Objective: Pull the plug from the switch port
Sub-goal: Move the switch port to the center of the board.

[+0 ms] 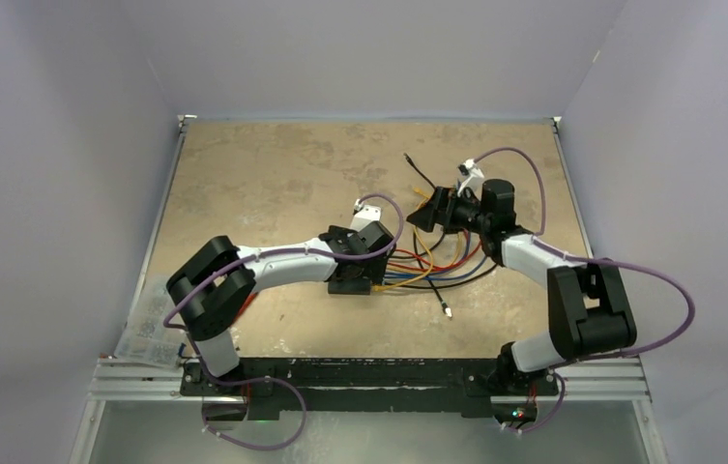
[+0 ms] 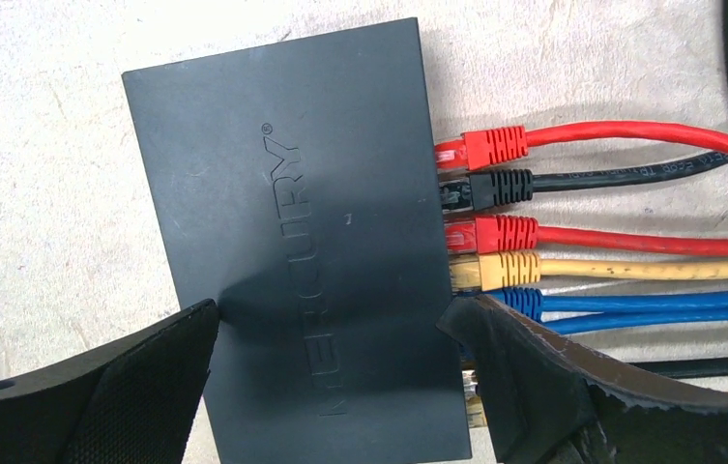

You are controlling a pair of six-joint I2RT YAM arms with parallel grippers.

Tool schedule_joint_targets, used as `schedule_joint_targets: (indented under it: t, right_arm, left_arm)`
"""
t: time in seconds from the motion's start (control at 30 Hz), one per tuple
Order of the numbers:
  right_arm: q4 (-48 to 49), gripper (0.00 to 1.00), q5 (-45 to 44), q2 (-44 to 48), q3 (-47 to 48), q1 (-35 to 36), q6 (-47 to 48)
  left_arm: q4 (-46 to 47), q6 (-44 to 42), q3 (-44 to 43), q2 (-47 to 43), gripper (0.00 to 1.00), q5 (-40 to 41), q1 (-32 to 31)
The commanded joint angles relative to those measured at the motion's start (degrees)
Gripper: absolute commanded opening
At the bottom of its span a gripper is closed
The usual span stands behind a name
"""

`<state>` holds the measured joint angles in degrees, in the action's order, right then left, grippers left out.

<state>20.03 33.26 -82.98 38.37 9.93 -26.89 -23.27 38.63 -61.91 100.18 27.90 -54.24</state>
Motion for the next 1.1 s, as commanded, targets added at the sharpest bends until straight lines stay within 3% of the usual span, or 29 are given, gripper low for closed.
schedule_joint_targets:
  t: [0.0, 0.1, 0.37, 0.63, 0.83, 1.07]
  right_arm:
    - [0.88, 0.98, 2.34, -3.27, 4.96, 1.99, 2.81]
    - [0.82, 0.95, 2.30, -6.18, 6.67, 3.53, 3.18]
    - [0.64, 0.71, 4.13, -12.83, 9.46, 6.29, 3.07]
    - [-1.24, 0.48, 5.83, -17.50, 9.99, 10.40, 2.86]
    - [-4.16, 0.33, 6.68, -19.19, 8.50, 13.67, 2.27]
    - [-2.32, 0.36, 10.51, -17.62, 4.81, 17.47, -1.99]
  left_arm:
    - [-3.70, 1.39, -0.46, 1.05, 0.95, 3.72, 0.19]
    - [-4.01, 0.09, 0.55, 0.10, 0.87, 4.22, 0.13]
    - [-4.40, -4.93, 5.65, -4.09, 0.77, 3.28, 0.16]
    - [0.17, -8.59, 7.42, -13.42, 0.94, -6.13, 0.96]
    - [4.57, -10.13, 7.22, -18.15, 0.95, -21.32, 10.34]
    - [8.94, -8.42, 11.54, -19.06, 0.94, -33.17, 22.61]
